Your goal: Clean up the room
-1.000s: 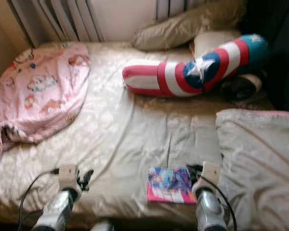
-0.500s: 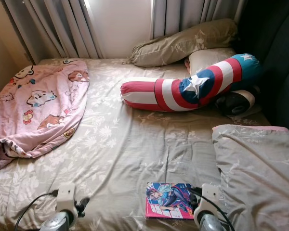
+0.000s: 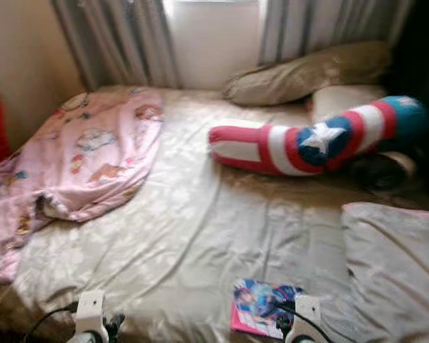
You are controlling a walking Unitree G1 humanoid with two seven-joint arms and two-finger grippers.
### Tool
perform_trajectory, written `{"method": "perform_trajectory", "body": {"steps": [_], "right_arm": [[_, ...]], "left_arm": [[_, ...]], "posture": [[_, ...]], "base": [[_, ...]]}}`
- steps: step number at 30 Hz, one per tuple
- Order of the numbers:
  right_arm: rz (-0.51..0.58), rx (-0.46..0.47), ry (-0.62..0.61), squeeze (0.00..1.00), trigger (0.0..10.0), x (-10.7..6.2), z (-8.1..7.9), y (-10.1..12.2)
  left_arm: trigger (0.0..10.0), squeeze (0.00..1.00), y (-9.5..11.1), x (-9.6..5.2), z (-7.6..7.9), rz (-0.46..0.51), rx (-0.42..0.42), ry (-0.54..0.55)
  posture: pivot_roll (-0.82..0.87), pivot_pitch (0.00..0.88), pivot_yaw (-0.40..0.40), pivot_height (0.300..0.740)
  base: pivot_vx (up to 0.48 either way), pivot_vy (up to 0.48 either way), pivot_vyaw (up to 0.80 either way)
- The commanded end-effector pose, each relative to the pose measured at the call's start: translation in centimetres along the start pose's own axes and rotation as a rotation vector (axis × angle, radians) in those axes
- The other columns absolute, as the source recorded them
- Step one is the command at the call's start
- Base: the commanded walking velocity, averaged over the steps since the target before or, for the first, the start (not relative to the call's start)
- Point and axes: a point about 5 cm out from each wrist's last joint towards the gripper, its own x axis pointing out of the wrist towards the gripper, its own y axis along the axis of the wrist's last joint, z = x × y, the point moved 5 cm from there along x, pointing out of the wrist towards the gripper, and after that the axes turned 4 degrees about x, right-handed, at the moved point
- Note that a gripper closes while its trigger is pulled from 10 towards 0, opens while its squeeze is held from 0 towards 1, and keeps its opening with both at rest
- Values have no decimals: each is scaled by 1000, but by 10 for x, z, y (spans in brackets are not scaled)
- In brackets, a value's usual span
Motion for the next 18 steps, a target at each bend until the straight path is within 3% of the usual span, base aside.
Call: {"method": "perform_trajectory", "body": {"steps": [1, 5, 8, 11, 18], "right_arm": [[-14, 26, -7, 0, 10000, 0, 0, -4], [-9, 7, -4, 0, 10000, 0, 0, -2], [-1, -25, -1, 0, 10000, 0, 0, 0], [-13, 20, 5, 0, 10000, 0, -1, -3], [-35, 30, -1, 0, 10000, -2, 3, -11]], "left_arm": [[10000, 0, 2, 0, -5, 0, -6, 17], [10000, 0, 3, 1, -5, 4, -12, 17], [10000, 0, 3, 0, -6, 4, -14, 22], [10000, 0, 3, 0, -7, 2, -9, 21], [10000, 0, 2, 0, -6, -1, 0, 18]], "posture": [[21, 4, 36, 740], [26, 28, 39, 740], [27, 34, 39, 740], [28, 44, 39, 740], [30, 60, 41, 740]], "base": [[0, 480, 0], [0, 480, 0], [0, 480, 800], [0, 480, 800], [0, 480, 0]]}}
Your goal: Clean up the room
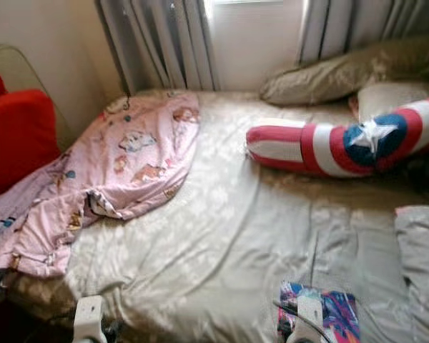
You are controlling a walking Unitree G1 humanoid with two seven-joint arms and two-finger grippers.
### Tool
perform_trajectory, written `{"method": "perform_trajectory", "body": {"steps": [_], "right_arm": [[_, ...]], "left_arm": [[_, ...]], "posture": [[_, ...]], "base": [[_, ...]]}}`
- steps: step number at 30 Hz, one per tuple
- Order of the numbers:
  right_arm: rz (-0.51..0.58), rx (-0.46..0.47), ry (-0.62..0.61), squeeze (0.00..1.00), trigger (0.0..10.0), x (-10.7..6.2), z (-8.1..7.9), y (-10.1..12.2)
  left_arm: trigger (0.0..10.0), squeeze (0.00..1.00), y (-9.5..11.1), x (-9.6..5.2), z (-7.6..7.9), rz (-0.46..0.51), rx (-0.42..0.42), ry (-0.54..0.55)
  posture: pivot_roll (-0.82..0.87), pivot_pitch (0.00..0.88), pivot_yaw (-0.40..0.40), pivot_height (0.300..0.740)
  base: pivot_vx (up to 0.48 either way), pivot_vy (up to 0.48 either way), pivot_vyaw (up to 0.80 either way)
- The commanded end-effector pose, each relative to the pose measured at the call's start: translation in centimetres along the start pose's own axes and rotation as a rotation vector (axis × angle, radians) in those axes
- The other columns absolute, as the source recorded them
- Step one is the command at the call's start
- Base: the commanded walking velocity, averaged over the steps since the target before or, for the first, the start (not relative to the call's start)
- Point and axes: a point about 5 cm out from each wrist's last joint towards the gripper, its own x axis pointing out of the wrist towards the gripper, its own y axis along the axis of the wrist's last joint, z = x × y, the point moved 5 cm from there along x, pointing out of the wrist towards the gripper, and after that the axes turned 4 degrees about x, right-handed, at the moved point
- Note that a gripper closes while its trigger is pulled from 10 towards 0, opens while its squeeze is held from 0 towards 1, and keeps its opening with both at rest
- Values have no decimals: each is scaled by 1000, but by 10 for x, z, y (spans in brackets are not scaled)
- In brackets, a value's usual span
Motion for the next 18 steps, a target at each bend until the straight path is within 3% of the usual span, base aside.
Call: {"method": "perform_trajectory", "body": {"steps": [1, 7, 14, 18], "right_arm": [[-6, 7, 14, 0, 10000, 1, -7, -2], [-18, -4, 19, 0, 10000, 0, -7, -4], [-30, 21, 16, 0, 10000, -3, 6, -9], [-16, 56, 26, 0, 10000, -3, 6, -6]], "left_arm": [[10000, 0, 0, 0, -8, -3, 10, 16], [10000, 0, 0, 0, -8, -6, 14, 19], [10000, 0, 1, 0, -5, 0, 23, 9], [10000, 0, 2, 0, -4, -1, 34, 4]], "posture": [[31, 67, 43, 740], [34, 72, 44, 740], [45, 89, 47, 740], [41, 93, 48, 740]], "base": [[0, 480, 0], [0, 480, 0], [0, 480, 0], [0, 480, 0]]}}
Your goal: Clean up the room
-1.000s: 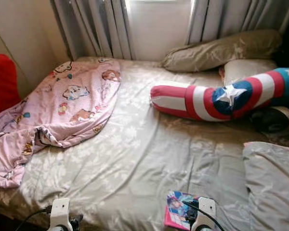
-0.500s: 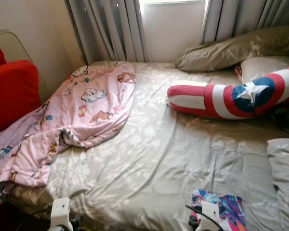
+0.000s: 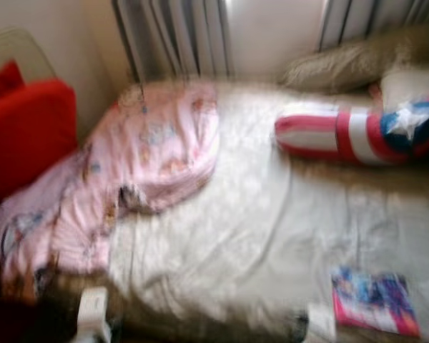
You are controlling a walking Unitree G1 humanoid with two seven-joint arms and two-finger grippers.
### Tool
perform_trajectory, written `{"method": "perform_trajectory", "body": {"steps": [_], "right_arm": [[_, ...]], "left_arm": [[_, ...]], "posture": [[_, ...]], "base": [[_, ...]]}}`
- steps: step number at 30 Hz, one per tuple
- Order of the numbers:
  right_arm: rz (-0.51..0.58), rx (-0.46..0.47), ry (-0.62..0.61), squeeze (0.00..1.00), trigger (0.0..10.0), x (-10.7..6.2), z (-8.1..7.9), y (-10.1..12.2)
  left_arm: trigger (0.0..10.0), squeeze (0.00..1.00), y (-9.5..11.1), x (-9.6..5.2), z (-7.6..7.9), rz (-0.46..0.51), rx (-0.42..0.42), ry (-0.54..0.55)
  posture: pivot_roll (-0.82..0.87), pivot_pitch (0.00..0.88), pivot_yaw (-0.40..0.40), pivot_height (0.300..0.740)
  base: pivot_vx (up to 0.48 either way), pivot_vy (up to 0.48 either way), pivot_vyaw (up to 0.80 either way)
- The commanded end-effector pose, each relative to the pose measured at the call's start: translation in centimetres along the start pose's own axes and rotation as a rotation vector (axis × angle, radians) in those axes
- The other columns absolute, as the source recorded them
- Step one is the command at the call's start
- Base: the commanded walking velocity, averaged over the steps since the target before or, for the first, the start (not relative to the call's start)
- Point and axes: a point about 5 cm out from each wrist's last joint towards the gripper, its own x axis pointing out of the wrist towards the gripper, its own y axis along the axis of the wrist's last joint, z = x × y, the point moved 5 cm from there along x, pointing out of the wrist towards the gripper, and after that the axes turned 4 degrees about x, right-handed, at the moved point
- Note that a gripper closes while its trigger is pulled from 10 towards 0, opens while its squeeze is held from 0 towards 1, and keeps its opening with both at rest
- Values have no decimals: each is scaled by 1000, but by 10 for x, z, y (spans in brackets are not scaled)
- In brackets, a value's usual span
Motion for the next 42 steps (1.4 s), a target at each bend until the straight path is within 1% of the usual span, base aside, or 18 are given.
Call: {"method": "perform_trajectory", "body": {"steps": [1, 10, 14, 18, 19, 20, 23, 25, 32, 36, 37, 39, 42], "right_arm": [[3, 15, 39, 0, 10000, 3, -15, 1], [12, 8, 47, 0, 10000, 5, -18, 8], [12, 7, 51, 0, 10000, 6, -25, 9], [13, 10, 52, 0, 10000, 6, -25, 10], [13, 11, 51, 0, 10000, 6, -23, 10], [15, 16, 46, 0, 10000, 5, -18, 10], [14, 15, 43, 0, 10000, 4, -14, 10], [16, 11, 33, 0, 10000, 3, -8, 9], [10, 3, 32, 0, 10000, 2, -6, 7], [6, -2, 34, 0, 10000, 3, -11, 5], [7, -5, 40, 0, 10000, 4, -17, 7], [9, -7, 44, 0, 10000, 6, -22, 9], [11, -7, 44, 0, 10000, 6, -22, 10]], "left_arm": [[10000, 0, -5, -2, -9, -17, 30, 12], [10000, 0, -10, -3, -9, -31, 22, 16], [10000, 0, -13, -3, -10, -36, 22, 18], [10000, 0, -13, -3, -10, -38, 22, 16], [10000, 0, -13, -3, -10, -38, 22, 15], [10000, 0, -14, -3, -9, -38, 21, 14], [10000, 0, -14, -3, -9, -39, 20, 14], [10000, 0, -14, -3, -8, -40, 21, 13], [10000, 0, -14, -3, -6, -39, 20, 11], [10000, 0, -13, -3, -6, -38, 18, 12], [10000, 0, -13, -3, -6, -38, 18, 11], [10000, 0, -13, -3, -6, -38, 19, 11], [10000, 0, -14, -3, -7, -38, 20, 14]], "posture": [[39, 98, 49, 740], [42, 103, 44, 740], [39, 106, 45, 740], [40, 104, 44, 740], [40, 106, 44, 740], [40, 106, 44, 740], [38, 110, 42, 740], [38, 111, 42, 740], [41, 115, 41, 740], [41, 123, 40, 740], [41, 124, 41, 740], [39, 128, 42, 740], [38, 128, 43, 740]], "base": [[0, 480, 0], [0, 480, 0], [0, 480, 0], [0, 480, 0], [0, 480, 0], [0, 480, 0], [0, 480, 0], [0, 480, 0], [0, 480, 0], [0, 480, 0], [0, 480, 0], [0, 480, 0], [0, 320, 0]]}}
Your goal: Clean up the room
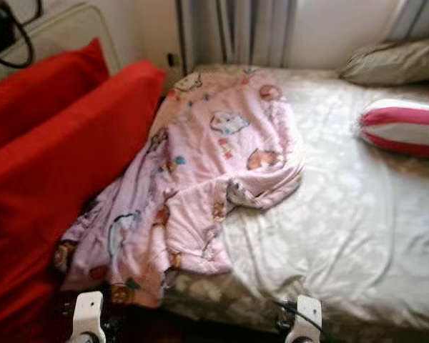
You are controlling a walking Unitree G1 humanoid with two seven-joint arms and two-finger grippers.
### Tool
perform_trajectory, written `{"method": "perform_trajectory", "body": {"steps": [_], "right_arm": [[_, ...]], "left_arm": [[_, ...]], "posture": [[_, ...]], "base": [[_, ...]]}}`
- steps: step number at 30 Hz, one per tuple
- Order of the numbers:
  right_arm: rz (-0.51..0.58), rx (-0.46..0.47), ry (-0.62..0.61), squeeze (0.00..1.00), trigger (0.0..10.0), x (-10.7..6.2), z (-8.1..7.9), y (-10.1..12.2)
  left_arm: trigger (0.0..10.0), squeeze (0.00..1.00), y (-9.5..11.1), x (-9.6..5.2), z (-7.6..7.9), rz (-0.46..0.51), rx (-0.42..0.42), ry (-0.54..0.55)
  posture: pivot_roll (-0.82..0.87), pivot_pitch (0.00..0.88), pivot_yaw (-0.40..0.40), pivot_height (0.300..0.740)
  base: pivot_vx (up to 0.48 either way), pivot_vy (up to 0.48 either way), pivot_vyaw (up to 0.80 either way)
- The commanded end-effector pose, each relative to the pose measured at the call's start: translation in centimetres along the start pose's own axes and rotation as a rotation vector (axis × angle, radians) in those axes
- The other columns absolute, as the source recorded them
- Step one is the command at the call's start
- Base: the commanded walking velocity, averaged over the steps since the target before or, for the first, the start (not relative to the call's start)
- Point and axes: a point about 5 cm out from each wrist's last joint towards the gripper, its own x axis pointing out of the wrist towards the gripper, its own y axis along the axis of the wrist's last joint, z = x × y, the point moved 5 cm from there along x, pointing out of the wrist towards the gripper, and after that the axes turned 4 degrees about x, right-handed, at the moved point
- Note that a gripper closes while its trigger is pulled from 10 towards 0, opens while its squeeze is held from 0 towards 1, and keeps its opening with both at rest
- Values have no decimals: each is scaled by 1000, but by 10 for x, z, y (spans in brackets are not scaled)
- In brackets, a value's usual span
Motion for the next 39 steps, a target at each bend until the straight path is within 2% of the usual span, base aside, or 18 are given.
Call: {"method": "perform_trajectory", "body": {"steps": [1, 8, 11, 14, 21, 29, 39], "right_arm": [[-33, 7, -18, 0, 10000, -3, 5, -11], [-36, -24, -15, 0, 10000, -4, 10, -10], [-40, -27, -21, 0, 10000, -5, 15, -12], [-48, -28, -15, 0, 10000, -5, 6, -17], [-46, -25, -16, 0, 10000, -4, 6, -17], [-26, 14, -24, 0, 10000, -4, 9, -13], [-45, -3, -25, 0, 10000, -4, 8, -15]], "left_arm": [[10000, 0, -8, -2, -3, -24, 1, 6], [10000, 0, -8, -2, -3, -24, 11, 7], [10000, 0, -9, -2, -3, -27, 8, 5], [10000, 0, -9, -2, -2, -29, 8, 4], [10000, 0, -10, -2, -2, -31, 8, 1], [10000, 0, -10, -2, 1, -28, 30, -17], [10000, 0, -9, -2, 5, -18, 38, -27]], "posture": [[38, 128, 43, 740], [40, 138, 41, 740], [41, 139, 41, 740], [42, 138, 40, 740], [43, 134, 38, 740], [40, 120, 41, 740], [33, 94, 38, 740]], "base": [[0, 0, 0], [0, 0, 0], [0, 0, 717], [0, 0, 800], [0, 0, 761], [0, 0, 0], [0, -404, 0]]}}
